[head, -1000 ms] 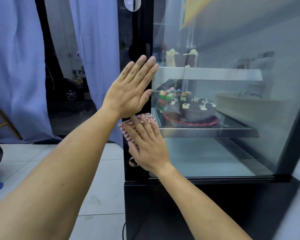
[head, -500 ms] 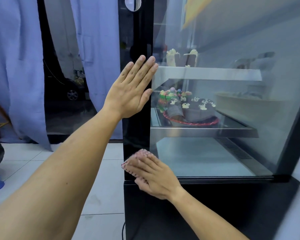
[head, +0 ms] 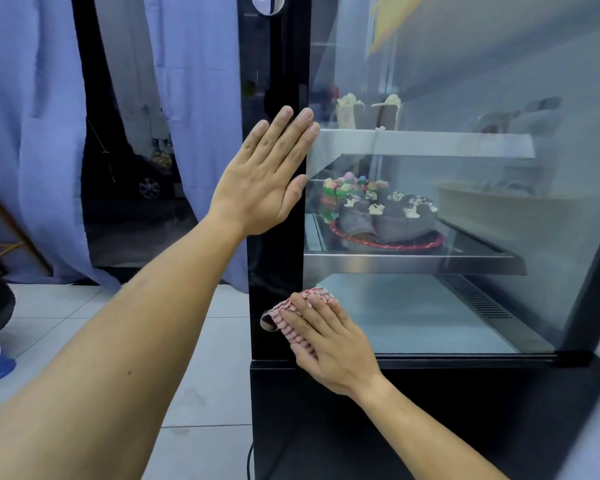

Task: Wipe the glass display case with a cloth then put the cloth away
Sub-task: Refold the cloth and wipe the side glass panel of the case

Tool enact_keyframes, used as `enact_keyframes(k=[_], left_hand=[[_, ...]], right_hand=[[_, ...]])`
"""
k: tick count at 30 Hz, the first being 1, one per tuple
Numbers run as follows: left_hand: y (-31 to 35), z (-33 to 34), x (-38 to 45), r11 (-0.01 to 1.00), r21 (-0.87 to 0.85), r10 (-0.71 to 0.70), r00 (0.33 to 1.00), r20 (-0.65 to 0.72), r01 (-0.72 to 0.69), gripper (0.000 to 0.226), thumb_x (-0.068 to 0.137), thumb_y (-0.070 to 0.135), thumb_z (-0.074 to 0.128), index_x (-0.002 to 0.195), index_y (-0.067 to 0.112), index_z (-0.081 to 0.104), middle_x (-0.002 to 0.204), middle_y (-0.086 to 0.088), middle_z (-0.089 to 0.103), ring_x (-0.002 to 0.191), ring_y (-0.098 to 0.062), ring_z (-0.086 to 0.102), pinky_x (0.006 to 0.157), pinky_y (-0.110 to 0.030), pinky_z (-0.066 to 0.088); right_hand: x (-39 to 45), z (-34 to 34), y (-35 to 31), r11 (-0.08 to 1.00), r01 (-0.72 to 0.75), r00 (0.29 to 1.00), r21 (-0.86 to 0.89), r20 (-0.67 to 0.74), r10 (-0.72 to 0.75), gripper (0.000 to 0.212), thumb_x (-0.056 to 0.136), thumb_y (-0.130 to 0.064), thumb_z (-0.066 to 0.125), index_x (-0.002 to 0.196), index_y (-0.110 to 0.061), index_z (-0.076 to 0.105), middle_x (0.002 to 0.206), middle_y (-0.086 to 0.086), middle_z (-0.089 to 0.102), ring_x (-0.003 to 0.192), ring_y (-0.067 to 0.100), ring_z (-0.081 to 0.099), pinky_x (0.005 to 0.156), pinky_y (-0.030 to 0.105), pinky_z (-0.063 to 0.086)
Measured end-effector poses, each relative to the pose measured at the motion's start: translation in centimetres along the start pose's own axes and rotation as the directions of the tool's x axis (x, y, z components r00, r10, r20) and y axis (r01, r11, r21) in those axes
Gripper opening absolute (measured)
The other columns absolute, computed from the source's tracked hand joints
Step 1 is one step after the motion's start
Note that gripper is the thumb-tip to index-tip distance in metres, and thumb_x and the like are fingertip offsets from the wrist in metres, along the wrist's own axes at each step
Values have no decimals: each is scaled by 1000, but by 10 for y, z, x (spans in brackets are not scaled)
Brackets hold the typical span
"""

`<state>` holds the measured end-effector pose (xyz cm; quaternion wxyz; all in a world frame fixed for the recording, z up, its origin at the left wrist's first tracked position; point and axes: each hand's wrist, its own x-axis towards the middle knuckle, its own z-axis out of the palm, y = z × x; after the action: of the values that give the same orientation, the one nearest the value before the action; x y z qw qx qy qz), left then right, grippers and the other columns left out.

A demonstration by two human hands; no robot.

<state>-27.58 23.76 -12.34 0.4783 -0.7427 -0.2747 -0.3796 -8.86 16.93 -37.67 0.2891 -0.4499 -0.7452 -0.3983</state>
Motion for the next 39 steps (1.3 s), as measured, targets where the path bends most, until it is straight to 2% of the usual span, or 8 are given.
enact_keyframes(k=[6,10,14,20,24,27,32,39], left_hand=[[0,-1,-1,1000,-6,-9,1000,-1,9,63,113,37,25,167,8,12,174,-11,11,161,-31,9,131,-49,12],[1,-2,-1,1000,2,-5,1000,8,5,62,113,38,23,166,8,12,174,-11,11,161,-31,9,131,-49,11],[2,-3,-2,1000,-7,-13,1000,10,13,62,113,38,22,167,8,12,174,-11,11,161,-31,8,131,-49,10],[2,-1,-1,1000,-2,-20,1000,1,20,63,112,37,25,167,9,12,174,-10,11,161,-30,9,131,-49,11],[6,-2,-4,998,-13,-54,999,-7,54,62,112,36,25,167,9,13,174,-10,13,161,-32,10,131,-50,12],[7,-2,-5,998,-11,-55,998,7,55,62,112,35,26,167,9,12,174,-10,12,161,-32,10,131,-50,11],[7,-3,-5,998,-13,-63,998,24,63,63,112,35,25,167,9,10,175,-10,9,161,-31,7,131,-49,9],[8,-3,-5,998,-7,-68,998,13,68,63,112,35,25,167,9,11,175,-9,10,161,-31,8,131,-49,10]], right_hand=[[28,1,-17,999,35,999,30,33,-36,70,102,-47,55,165,-25,30,174,-1,17,161,19,14,131,42,15],[1,-4,4,999,46,999,-2,16,-46,70,101,-44,58,164,-24,33,173,1,21,160,20,19,130,42,17],[-16,-5,6,999,31,996,-41,85,-28,72,101,-46,56,165,-26,30,174,0,17,161,20,15,131,42,14],[24,-3,-14,999,5,1000,47,10,-5,67,102,-40,57,163,-24,35,173,1,21,161,21,16,131,43,13],[34,10,-42,978,205,970,-50,141,-196,66,106,-47,44,166,-24,26,176,2,7,162,21,4,132,42,5],[19,16,-38,951,293,942,-97,199,-270,70,106,-54,38,167,-22,21,176,0,4,162,18,0,132,41,3],[0,13,-17,910,414,866,-3,309,-393,71,109,-58,31,168,-22,14,175,-3,7,162,14,-2,132,37,2],[24,11,-18,862,475,870,-180,243,-429,62,112,-54,22,168,-28,13,176,-5,4,162,14,-1,132,36,-1]])
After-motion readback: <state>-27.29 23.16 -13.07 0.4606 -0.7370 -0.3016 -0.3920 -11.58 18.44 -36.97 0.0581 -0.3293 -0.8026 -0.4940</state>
